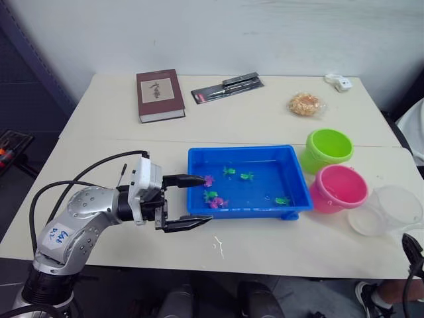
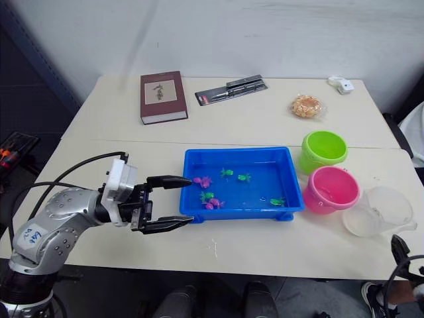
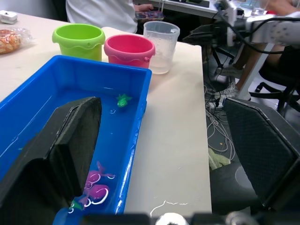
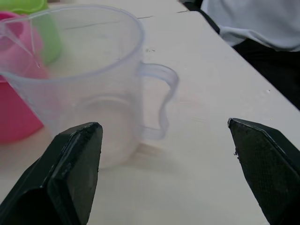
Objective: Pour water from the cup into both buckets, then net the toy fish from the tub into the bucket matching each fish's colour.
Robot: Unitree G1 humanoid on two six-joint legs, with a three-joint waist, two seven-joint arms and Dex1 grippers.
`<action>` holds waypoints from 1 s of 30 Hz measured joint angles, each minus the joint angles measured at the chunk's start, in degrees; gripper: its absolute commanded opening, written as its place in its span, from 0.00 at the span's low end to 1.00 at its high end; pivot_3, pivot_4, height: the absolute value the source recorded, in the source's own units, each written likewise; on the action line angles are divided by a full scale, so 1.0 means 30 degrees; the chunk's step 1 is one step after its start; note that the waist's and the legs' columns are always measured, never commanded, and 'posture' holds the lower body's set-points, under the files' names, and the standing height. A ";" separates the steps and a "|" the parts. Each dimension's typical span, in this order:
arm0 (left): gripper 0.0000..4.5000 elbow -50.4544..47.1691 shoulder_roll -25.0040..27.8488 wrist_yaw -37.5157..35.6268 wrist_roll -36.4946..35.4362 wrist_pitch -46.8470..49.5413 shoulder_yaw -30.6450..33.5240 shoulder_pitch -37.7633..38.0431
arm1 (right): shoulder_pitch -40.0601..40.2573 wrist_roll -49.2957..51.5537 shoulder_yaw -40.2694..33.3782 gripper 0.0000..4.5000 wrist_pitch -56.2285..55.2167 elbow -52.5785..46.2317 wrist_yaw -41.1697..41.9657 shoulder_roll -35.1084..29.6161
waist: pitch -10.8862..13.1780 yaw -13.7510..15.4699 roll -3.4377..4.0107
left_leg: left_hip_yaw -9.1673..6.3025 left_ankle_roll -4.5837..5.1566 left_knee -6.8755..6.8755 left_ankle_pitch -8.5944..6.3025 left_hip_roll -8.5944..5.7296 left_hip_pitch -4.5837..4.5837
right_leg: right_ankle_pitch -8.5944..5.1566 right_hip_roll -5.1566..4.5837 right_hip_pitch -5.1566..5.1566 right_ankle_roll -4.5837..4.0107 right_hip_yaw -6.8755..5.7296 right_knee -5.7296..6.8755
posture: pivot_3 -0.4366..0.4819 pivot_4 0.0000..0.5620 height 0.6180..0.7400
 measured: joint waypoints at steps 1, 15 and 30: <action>0.98 -0.0156 0.0000 -0.0007 0.0110 -0.0028 -0.0133 0.0143 | -0.0291 -0.0179 0.0000 1.00 -0.0019 0.0392 -0.0168 -0.0084 | 0.0000 0.0017 0.0000 | 0.0001 0.0013 -0.0001 0.0007 -0.0016 -0.0001 | 0.0001 -0.0002 0.0000 0.0003 0.0001 0.0000 | 0.48 0.27 0.99; 0.98 -0.0971 -0.0170 0.0635 0.0482 -0.0217 -0.0184 0.1345 | -0.2348 -0.1185 0.0043 1.00 -0.0166 0.2581 -0.1392 -0.0370 | -0.0006 -0.0045 0.0010 | 0.0010 0.0017 0.0007 0.0019 -0.0014 0.0001 | 0.0013 -0.0003 0.0008 0.0025 0.0013 -0.0007 | 0.48 0.27 0.99; 1.00 -0.0683 -0.0155 0.0324 0.0694 -0.0771 -0.0192 0.0858 | -0.5842 -0.1725 0.0074 0.88 -0.2218 0.6915 -0.1091 -0.0589 | -0.0009 -0.0077 0.0017 | 0.0013 0.0018 0.0009 0.0029 -0.0013 0.0002 | 0.0015 0.0010 0.0008 0.0028 0.0010 -0.0001 | 0.48 0.27 0.99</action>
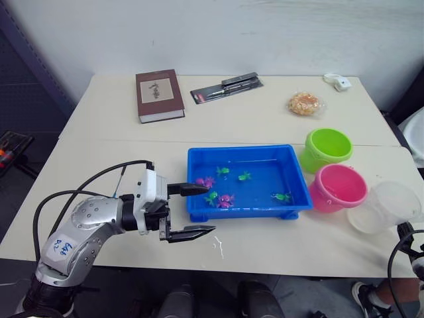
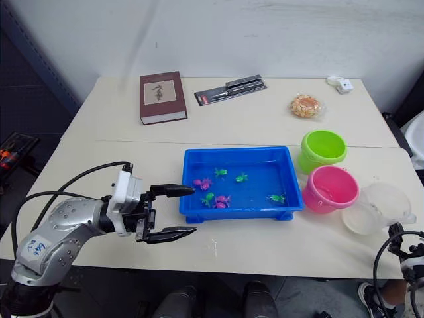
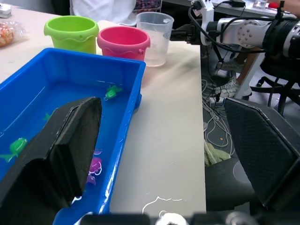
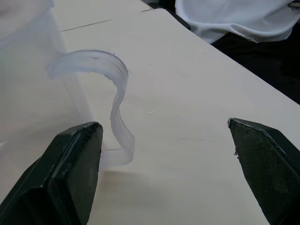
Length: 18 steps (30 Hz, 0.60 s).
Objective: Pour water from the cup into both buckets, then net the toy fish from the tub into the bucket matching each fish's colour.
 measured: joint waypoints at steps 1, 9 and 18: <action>1.00 0.0065 0.0006 -0.0045 0.0021 -0.0039 0.0002 -0.0137 | -0.0156 0.0053 0.0008 0.82 -0.0117 0.0203 0.0161 0.0001 | 0.0000 -0.0003 0.0000 | 0.0001 0.0000 0.0000 0.0000 -0.0001 0.0001 | 0.0000 0.0002 0.0000 0.0000 0.0001 0.0001 | 0.48 0.27 0.99; 1.00 0.0676 0.0087 -0.0377 0.0448 -0.0400 0.0004 -0.0195 | -0.0509 0.0399 0.0245 0.01 -0.0856 0.0335 0.0783 0.0007 | 0.0000 0.0028 0.0001 | -0.0004 0.0001 -0.0001 0.0000 -0.0004 -0.0003 | 0.0001 -0.0002 0.0000 0.0001 -0.0004 0.0000 | 0.48 0.27 0.99; 1.00 0.0686 -0.0129 -0.0409 0.0743 -0.0770 -0.0166 0.0174 | 0.0778 0.0722 0.0127 0.01 -0.1233 -0.0952 0.0483 0.0166 | 0.0000 0.0031 0.0003 | -0.0005 0.0002 -0.0008 0.0000 -0.0004 -0.0006 | 0.0002 -0.0017 0.0000 0.0003 -0.0002 -0.0011 | 0.48 0.27 0.99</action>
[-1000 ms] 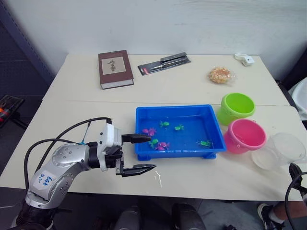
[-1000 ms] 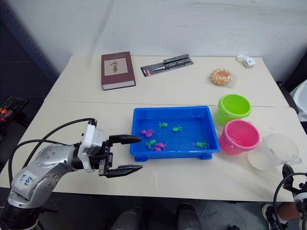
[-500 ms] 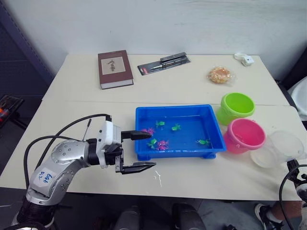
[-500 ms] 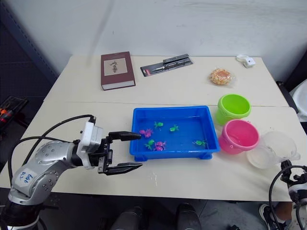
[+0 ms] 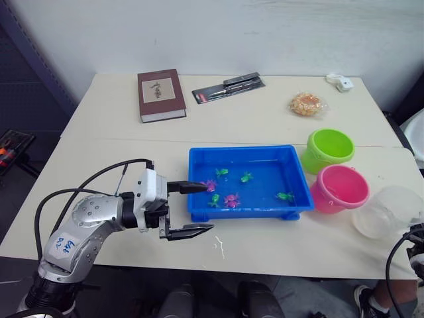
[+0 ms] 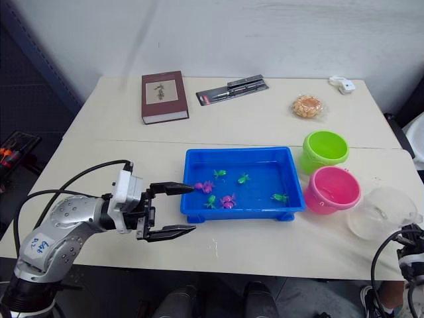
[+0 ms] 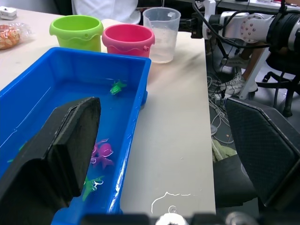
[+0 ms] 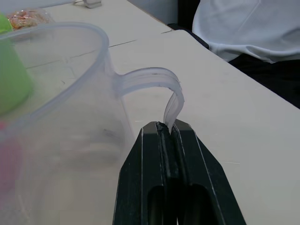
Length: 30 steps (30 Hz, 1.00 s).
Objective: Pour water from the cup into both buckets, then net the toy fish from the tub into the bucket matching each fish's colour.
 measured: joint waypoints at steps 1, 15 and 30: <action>1.00 0.0030 -0.0028 -0.0015 0.0001 -0.0006 -0.0010 0.0019 | 0.0203 0.0062 -0.0124 0.01 -0.0022 -0.0321 -0.0092 0.0073 | 0.0001 0.0003 0.0001 | 0.0000 0.0000 0.0000 0.0000 0.0000 0.0000 | 0.0000 0.0000 0.0000 0.0000 0.0000 -0.0001 | 0.48 0.27 0.99; 1.00 0.3054 -0.2314 -0.0496 0.0499 -0.0940 -0.1159 -0.2363 | 0.3158 -0.0879 -0.1516 0.01 0.0643 -0.6887 -0.1326 -0.2588 | 0.0003 0.0010 0.0045 | 0.0011 0.0003 -0.0005 0.0004 -0.0006 -0.0002 | 0.0009 0.0038 -0.0005 0.0018 0.0005 -0.0002 | 0.48 0.27 0.99; 1.00 0.4919 -0.3770 -0.1299 0.1106 -0.1648 -0.2237 -0.3547 | 0.3546 -0.7321 -0.0745 0.01 0.0577 -0.9691 -0.1135 -0.5389 | 0.0002 0.0102 0.0055 | 0.0027 0.0023 0.0007 0.0016 -0.0024 -0.0012 | 0.0024 0.0046 -0.0010 0.0046 -0.0003 -0.0015 | 0.48 0.27 0.99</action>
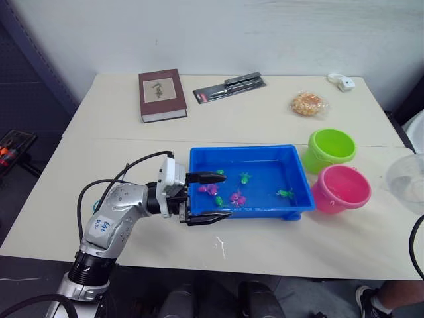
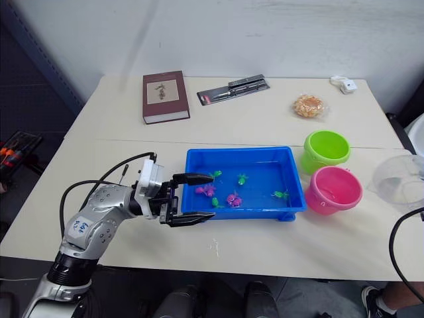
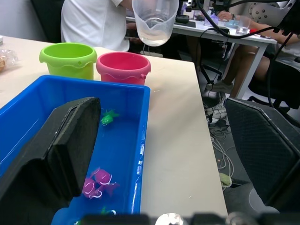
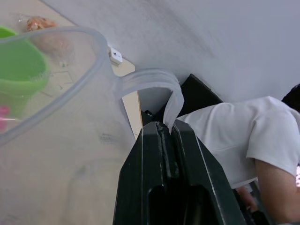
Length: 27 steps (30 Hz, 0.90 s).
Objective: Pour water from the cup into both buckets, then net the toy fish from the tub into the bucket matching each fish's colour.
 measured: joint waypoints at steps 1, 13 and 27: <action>1.00 0.0168 -0.0116 -0.0006 0.0024 0.0000 -0.0049 -0.0097 | -0.0140 -0.0452 0.0228 0.01 0.0046 -0.0235 -0.0081 -0.0082 | 0.0000 -0.0008 0.0000 | 0.0001 -0.0001 0.0002 0.0000 0.0000 0.0000 | 0.0000 0.0001 0.0000 0.0001 -0.0001 0.0001 | 0.48 0.27 0.99; 1.00 0.0253 -0.0482 0.0042 0.0271 -0.0105 -0.0207 -0.0321 | -0.1760 -0.4794 0.2295 0.01 -0.0192 -0.0641 -0.1379 -0.0076 | 0.0002 -0.0015 -0.0003 | -0.0003 -0.0011 0.0007 0.0008 -0.0002 -0.0004 | 0.0002 0.0008 0.0000 0.0004 -0.0015 0.0008 | 0.48 0.27 0.99; 1.00 0.0132 -0.0370 0.0278 0.0283 -0.0128 -0.0115 0.0190 | -0.2785 -0.8623 0.3964 0.01 -0.2279 0.1060 -0.2729 -0.0415 | 0.0002 -0.0051 -0.0004 | 0.0003 -0.0014 0.0009 0.0014 -0.0002 -0.0002 | 0.0003 0.0012 -0.0003 0.0005 -0.0026 0.0014 | 0.48 0.27 0.99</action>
